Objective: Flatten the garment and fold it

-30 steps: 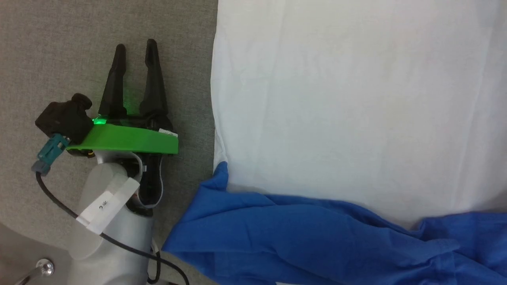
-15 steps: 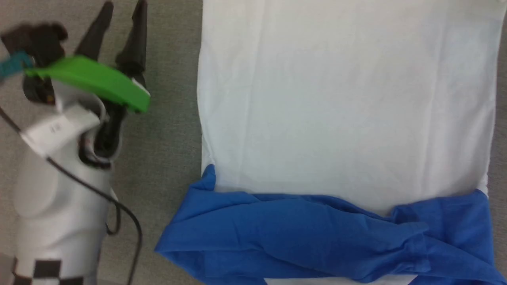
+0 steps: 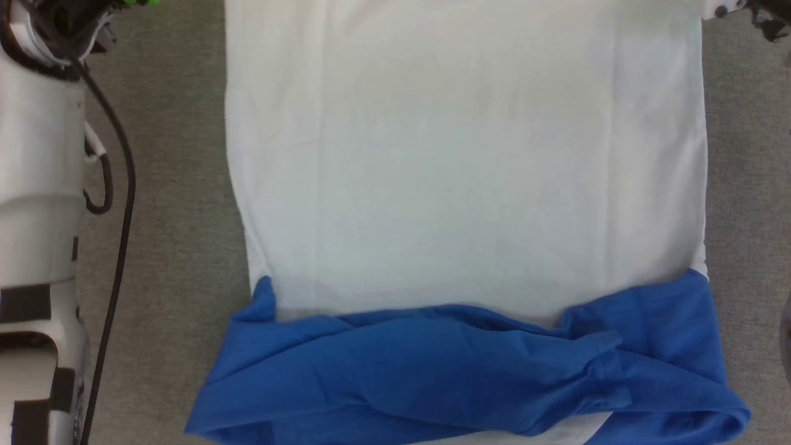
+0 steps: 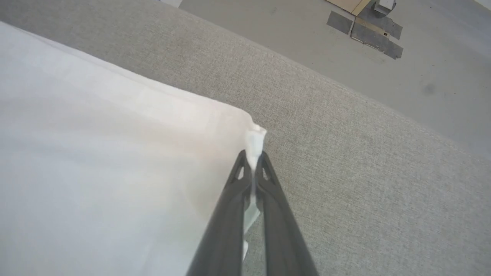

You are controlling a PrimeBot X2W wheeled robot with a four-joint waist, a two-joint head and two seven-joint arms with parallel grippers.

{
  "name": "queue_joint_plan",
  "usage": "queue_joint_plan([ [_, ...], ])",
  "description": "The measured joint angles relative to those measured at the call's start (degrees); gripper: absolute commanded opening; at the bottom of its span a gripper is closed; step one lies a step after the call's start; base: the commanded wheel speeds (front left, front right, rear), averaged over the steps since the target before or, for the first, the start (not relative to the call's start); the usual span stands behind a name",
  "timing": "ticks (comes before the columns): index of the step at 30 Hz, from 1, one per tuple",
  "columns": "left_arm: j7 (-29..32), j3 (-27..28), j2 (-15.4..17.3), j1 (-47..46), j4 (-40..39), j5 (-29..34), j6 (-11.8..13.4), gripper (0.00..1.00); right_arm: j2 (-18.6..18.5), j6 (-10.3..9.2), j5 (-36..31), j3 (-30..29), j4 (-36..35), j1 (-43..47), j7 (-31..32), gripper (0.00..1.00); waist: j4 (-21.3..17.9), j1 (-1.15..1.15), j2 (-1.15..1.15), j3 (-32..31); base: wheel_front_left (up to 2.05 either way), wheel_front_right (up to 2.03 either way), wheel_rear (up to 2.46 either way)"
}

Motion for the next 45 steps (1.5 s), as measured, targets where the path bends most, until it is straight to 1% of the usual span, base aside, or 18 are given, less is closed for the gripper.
queue_joint_plan([
  [4, 3.81, -1.49, 0.07, -2.83, 3.59, 0.75, 1.58, 1.0, -0.03, -0.01, 1.48, 1.62, -0.32, -0.19, -0.57, 0.0, -1.67, 0.0, 0.0, 1.73, 0.0, 0.0, 0.0],
  [8, 6.91, -3.34, 0.56, -4.08, 5.83, 2.41, 2.36, 1.0, -0.56, 0.0, 2.38, 2.8, -0.35, -0.61, -0.87, 0.0, -3.02, 0.0, 0.0, 3.24, 0.0, 0.0, 0.0],
  [11, 9.78, -4.58, 1.69, -5.41, 6.34, 3.71, 3.07, 1.0, -0.99, -0.01, 2.72, 3.47, -0.33, -0.84, -1.25, 0.0, -3.63, 0.0, 0.0, 4.01, 0.0, 0.0, 0.0],
  [13, 11.77, -5.16, 1.87, -6.02, 6.43, 3.82, 3.55, 1.0, -1.25, 0.0, 3.09, 3.71, -0.29, -0.98, -1.3, 0.0, -3.82, 0.0, 0.0, 4.36, 0.0, 0.0, 0.0],
  [16, 14.91, -5.24, 1.98, -6.47, 6.03, 3.14, 3.6, 1.0, -1.54, 0.0, 3.61, 3.89, -0.27, -1.16, -1.56, 0.0, -3.74, 0.0, 0.0, 4.6, 0.0, 0.0, 0.0],
  [17, 15.7, -5.02, 1.72, -6.47, 5.84, 2.43, 3.59, 0.95, -1.74, 0.0, 3.63, 3.98, -0.27, -1.18, -1.6, 0.0, -3.65, -0.01, 0.0, 4.68, 0.0, 0.0, 0.0],
  [18, 15.85, -4.58, 1.67, -6.39, 5.47, 1.54, 3.57, 0.44, -1.87, 0.0, 3.68, 4.0, -0.27, -1.25, -1.71, 0.0, -3.57, -0.01, 0.0, 4.81, 0.0, 0.0, 0.0],
  [19, 15.85, -4.2, 1.62, -6.2, 5.13, 0.64, 3.55, 0.0, -1.97, -0.01, 3.87, 3.98, -0.27, -1.38, -1.75, 0.0, -3.5, -0.01, 0.0, 4.97, 0.0, 0.0, 0.0],
  [21, 15.83, -3.97, 1.6, -6.0, 4.66, 0.02, 3.12, 0.0, -2.16, -0.01, 3.96, 3.98, -0.27, -1.63, -1.82, 0.0, -3.35, -0.01, 0.0, 5.18, 0.0, 0.0, 0.0],
  [23, 15.4, -3.28, 0.86, -5.53, 4.38, -1.4, 2.7, 0.0, -2.26, 0.0, 3.96, 3.97, -0.16, -2.03, -1.99, 0.0, -3.23, 0.0, 0.0, 5.35, 0.0, 0.0, 0.0],
  [27, 13.03, -3.03, 0.54, -4.71, 3.91, -1.82, 1.38, 0.0, -2.45, -0.01, 3.96, 3.98, 0.14, -2.17, -2.31, 0.0, -3.13, 0.0, 0.0, 5.31, 0.0, 0.0, 0.0],
  [30, 10.26, -2.24, -0.19, -4.31, 3.9, -2.88, 0.37, 0.0, -2.47, 0.0, 3.96, 3.92, 0.69, -2.16, -3.12, 0.0, -3.1, 0.0, 0.0, 4.98, 0.0, 0.0, 0.0],
  [34, 4.99, -0.94, -1.72, -3.13, 4.56, -4.3, -1.2, 0.0, -2.63, -0.01, 3.92, 3.65, 1.82, -2.03, -5.11, 0.0, -3.03, 0.0, 0.0, 3.79, 0.0, 0.0, 0.0],
  [35, 3.69, -0.48, -2.55, -2.77, 4.97, -4.92, -1.56, 0.0, -2.61, -0.01, 3.91, 3.48, 2.19, -1.92, -5.92, 0.0, -3.0, 0.0, 0.0, 3.2, 0.0, 0.0, 0.0],
  [37, 1.87, -0.05, -2.96, -2.4, 5.42, -5.42, -2.07, 0.0, -2.7, -0.01, 3.83, 3.25, 2.63, -1.63, -7.04, 0.0, -2.93, 0.0, 0.0, 2.26, 0.0, 0.0, 0.0],
  [45, -3.63, 1.07, -2.4, -0.97, 6.19, -7.28, -3.45, 0.0, -3.33, 0.0, 3.96, 1.38, 4.97, 2.13, -11.8, 0.0, -2.19, 0.0, 0.0, -4.3, 0.0, 0.0, 0.0],
])
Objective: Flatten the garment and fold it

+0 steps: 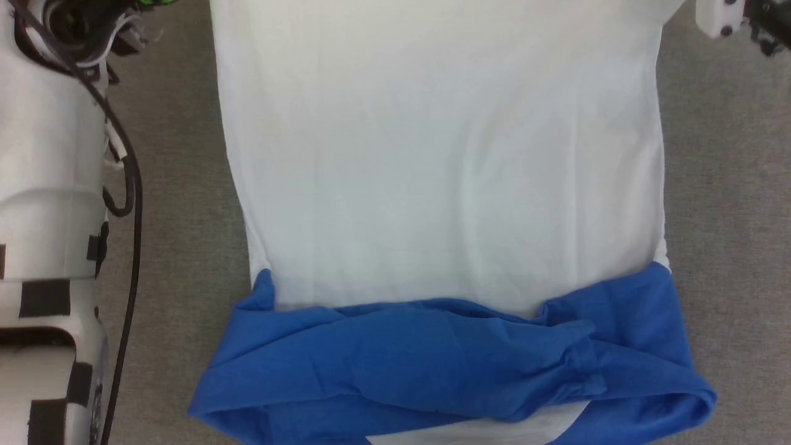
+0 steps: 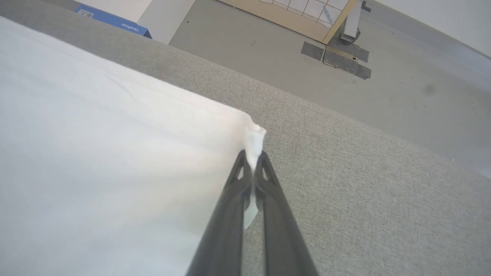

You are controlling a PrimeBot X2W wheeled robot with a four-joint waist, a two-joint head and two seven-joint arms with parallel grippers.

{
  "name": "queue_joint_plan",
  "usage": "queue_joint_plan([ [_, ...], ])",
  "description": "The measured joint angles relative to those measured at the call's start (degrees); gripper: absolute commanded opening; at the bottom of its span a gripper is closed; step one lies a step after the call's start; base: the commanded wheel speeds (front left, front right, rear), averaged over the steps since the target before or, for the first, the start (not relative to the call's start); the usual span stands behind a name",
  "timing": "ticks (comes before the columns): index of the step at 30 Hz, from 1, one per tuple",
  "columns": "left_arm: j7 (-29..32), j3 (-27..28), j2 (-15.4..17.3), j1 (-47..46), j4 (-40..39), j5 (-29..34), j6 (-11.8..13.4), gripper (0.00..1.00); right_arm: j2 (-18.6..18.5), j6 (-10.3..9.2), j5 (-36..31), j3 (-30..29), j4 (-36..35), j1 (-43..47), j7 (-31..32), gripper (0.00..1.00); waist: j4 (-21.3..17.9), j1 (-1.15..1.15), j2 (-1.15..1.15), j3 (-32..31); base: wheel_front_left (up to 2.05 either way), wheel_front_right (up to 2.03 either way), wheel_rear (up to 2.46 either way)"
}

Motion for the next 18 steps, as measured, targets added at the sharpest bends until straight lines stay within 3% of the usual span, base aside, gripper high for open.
queue_joint_plan([
  [9, -2.52, -1.98, 0.65, 9.12, -1.98, -2.63, -0.66, 0.0, -0.65, 0.0, 4.55, -1.98, -0.13, 10.46, -3.92, 0.0, 1.35, 0.0, 0.0, -9.82, 0.0, 0.0, 0.0],
  [18, -4.36, -3.67, 2.54, 24.82, -10.46, -7.01, -0.69, 0.0, -1.8, 0.0, 10.51, -5.56, -8.43, 28.24, -4.88, 0.0, 2.69, 0.0, 0.0, -20.77, 0.0, 0.0, 0.0],
])
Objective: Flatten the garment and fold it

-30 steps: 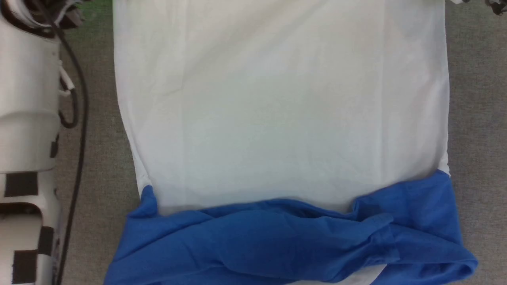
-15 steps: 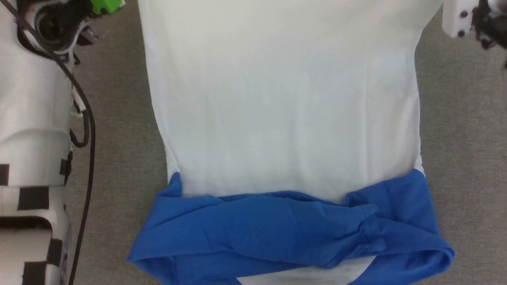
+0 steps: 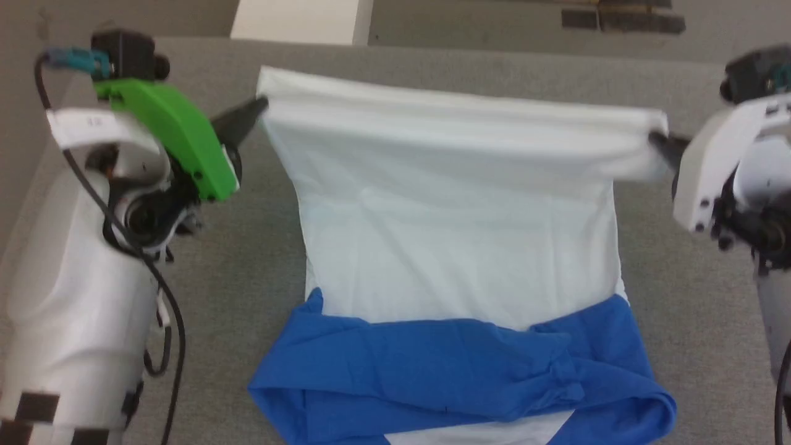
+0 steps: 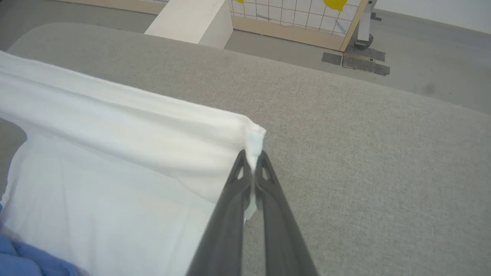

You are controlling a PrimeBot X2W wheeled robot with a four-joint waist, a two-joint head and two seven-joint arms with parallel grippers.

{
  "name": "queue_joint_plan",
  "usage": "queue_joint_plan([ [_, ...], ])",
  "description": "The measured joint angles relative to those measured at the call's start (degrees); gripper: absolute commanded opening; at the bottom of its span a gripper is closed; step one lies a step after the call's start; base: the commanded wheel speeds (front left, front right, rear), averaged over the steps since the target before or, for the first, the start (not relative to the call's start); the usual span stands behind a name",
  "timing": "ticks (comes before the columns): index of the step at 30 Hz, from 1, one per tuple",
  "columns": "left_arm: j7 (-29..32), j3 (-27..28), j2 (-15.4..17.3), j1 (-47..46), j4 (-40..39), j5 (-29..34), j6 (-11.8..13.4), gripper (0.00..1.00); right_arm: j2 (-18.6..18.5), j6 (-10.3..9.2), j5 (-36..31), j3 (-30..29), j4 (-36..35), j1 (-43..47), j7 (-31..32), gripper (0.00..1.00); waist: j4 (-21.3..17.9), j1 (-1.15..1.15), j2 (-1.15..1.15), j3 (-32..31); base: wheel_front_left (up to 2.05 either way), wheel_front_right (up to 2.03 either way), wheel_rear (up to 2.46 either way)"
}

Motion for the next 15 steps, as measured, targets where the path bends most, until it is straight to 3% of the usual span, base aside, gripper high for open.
queue_joint_plan([
  [5, -0.13, 0.3, 0.84, 10.04, -5.54, -1.34, 0.22, 0.0, 0.75, 0.0, 1.93, -2.24, -6.34, 10.7, 0.99, 0.0, 0.41, 0.0, 0.0, -5.07, 0.0, 0.0, 0.0],
  [15, -3.2, 2.85, 0.92, 31.43, -17.25, -4.8, 4.25, 0.0, 4.93, 0.0, 3.14, -6.26, -15.34, 29.89, 3.32, 0.0, 0.31, 0.0, 0.0, -12.31, 0.0, 0.0, 0.0],
])
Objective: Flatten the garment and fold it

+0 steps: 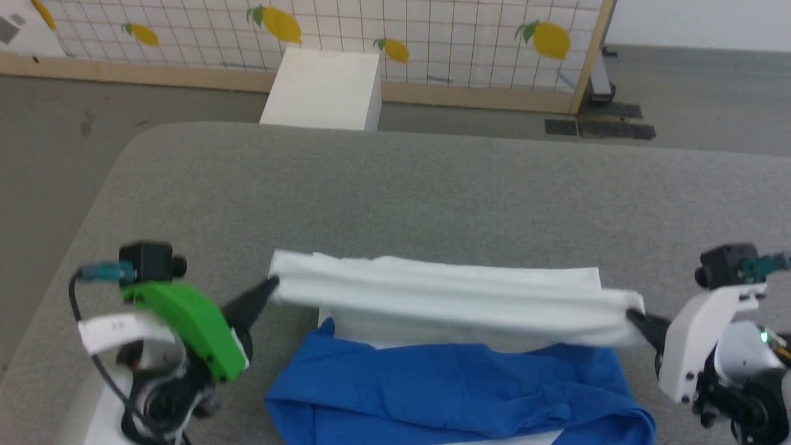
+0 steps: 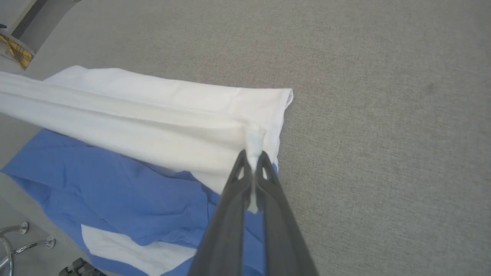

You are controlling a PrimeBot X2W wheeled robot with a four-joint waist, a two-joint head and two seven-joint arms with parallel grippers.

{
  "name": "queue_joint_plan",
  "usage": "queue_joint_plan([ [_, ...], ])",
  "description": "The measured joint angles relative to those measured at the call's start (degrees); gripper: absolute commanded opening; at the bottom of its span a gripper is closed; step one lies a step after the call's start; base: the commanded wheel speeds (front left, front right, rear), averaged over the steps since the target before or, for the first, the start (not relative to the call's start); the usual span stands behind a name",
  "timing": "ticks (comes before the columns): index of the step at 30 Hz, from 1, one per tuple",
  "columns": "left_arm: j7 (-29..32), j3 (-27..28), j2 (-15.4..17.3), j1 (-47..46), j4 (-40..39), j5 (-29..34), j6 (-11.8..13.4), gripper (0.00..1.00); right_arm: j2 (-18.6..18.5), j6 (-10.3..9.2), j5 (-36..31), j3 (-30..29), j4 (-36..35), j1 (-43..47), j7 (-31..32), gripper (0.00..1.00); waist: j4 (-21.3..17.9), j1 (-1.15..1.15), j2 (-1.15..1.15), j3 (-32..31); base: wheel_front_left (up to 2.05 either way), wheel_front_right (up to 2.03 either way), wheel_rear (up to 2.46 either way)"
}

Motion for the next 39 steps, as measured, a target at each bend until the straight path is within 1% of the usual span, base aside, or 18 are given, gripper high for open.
queue_joint_plan([
  [5, -2.02, 1.45, -1.1, 11.9, -5.02, -2.49, 2.72, 0.0, 1.83, 0.0, 0.07, -1.79, -3.1, 7.69, 1.49, 0.0, -0.52, 0.0, 0.0, -2.44, 0.0, 0.0, 0.0],
  [9, -2.46, 1.78, -1.58, 17.44, -6.53, -3.26, 4.09, 0.0, 3.07, 0.0, 0.07, -3.37, -4.58, 12.34, 2.58, 0.0, -0.42, 0.0, 0.0, -2.98, 0.0, 0.0, 0.0],
  [12, -2.48, 1.74, -2.37, 20.5, -6.21, -4.41, 4.52, 0.0, 3.66, 0.0, -0.16, -3.9, -4.81, 15.41, 3.1, 0.0, -0.24, 0.0, 0.0, -2.95, 0.0, 0.0, 0.0],
  [16, -2.65, 1.49, -3.69, 23.08, -5.06, -5.76, 5.44, 0.0, 4.52, 0.0, -0.37, -3.69, -4.53, 18.11, 3.97, 0.0, -0.4, 0.0, 0.0, -2.76, 0.0, 0.0, 0.0],
  [21, -1.46, 0.97, -3.5, 24.74, -1.66, -5.88, 6.53, 0.0, 4.34, 0.0, -2.16, -2.72, -2.29, 18.89, 4.57, 0.0, -0.65, 0.0, 0.0, -2.46, 0.0, 0.0, 0.0],
  [28, -0.64, -0.52, -3.35, 24.63, 1.82, -5.17, 7.09, 0.0, 4.05, 0.0, -3.0, -0.94, 0.79, 19.79, 4.57, 0.0, -0.45, 0.0, 0.0, -2.25, 0.0, 0.0, 0.0],
  [29, -0.62, -0.67, -3.23, 24.51, 2.22, -4.71, 7.51, 0.11, 4.07, 0.0, -3.08, -0.73, 0.98, 19.79, 4.32, 0.0, -0.5, 0.0, 0.0, -2.27, 0.0, 0.0, 0.0],
  [30, -0.51, -0.68, -3.11, 24.43, 2.6, -4.31, 7.9, 0.54, 4.02, 0.0, -3.11, -0.44, 1.15, 19.78, 4.08, 0.3, -0.57, 0.0, 0.0, -2.31, 0.0, 0.0, 0.0],
  [31, -0.26, -0.7, -3.01, 24.43, 2.85, -4.25, 8.13, 1.0, 3.96, 0.0, -3.11, -0.16, 1.32, 19.78, 4.08, 1.0, -0.61, 0.0, 0.0, -2.36, 0.0, 0.0, 0.0],
  [34, 1.31, -0.88, -1.79, 24.41, 3.16, -3.68, 9.33, 1.0, 3.94, 0.0, -2.53, 0.21, 1.21, 19.79, 4.09, 1.0, -0.78, 0.0, 0.0, -2.59, 0.0, 0.0, 0.0],
  [37, 3.27, -0.84, 0.53, 24.35, 2.81, -2.49, 10.88, 1.0, 3.74, 0.0, -1.36, -0.63, -0.26, 19.91, 4.6, 1.0, -0.76, 0.0, 0.0, -2.92, 0.0, 0.0, 0.0],
  [39, 4.07, -0.18, 2.2, 24.18, 1.45, -2.16, 12.38, 1.0, 3.44, 0.0, -0.29, -1.85, -2.29, 20.37, 5.45, 1.0, -0.65, 0.0, 0.0, -3.17, 0.0, 0.0, 0.0],
])
